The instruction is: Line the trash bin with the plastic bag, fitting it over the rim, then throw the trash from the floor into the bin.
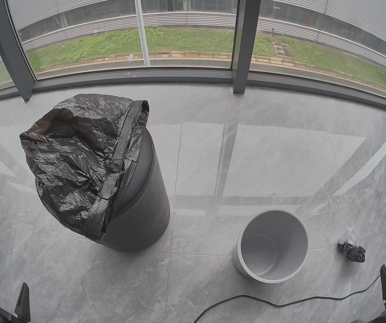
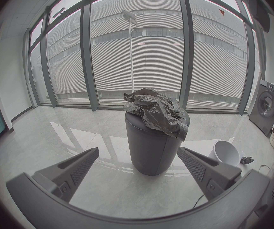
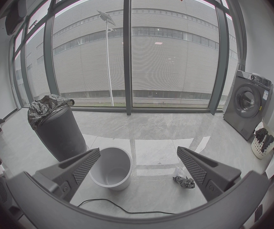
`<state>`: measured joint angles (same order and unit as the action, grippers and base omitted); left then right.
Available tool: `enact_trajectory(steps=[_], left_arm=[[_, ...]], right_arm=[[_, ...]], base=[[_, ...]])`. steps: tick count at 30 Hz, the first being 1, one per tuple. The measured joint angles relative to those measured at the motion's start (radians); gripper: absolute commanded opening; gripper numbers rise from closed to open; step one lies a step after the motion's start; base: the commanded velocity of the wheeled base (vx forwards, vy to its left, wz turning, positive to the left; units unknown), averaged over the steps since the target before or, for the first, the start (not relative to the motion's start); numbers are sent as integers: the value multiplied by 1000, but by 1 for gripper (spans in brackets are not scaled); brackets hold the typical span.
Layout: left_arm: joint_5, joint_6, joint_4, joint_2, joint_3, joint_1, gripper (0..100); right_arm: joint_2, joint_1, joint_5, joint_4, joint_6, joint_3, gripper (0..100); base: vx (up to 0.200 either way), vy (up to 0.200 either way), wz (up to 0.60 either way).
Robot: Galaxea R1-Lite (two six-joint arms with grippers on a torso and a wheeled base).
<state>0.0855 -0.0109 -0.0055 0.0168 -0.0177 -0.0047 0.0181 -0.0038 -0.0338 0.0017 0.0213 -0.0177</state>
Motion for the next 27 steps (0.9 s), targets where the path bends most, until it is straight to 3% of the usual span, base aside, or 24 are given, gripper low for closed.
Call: enact_trajectory(steps=[6, 27], left_arm=[[0, 0, 1, 0, 0, 0, 100], [-4, -8, 1, 0, 0, -1, 100]], right_arm=[[0, 0, 0, 0, 0, 0, 100], [0, -1, 0, 0, 0, 0, 100]], base=[[200, 0, 0], [0, 0, 0]])
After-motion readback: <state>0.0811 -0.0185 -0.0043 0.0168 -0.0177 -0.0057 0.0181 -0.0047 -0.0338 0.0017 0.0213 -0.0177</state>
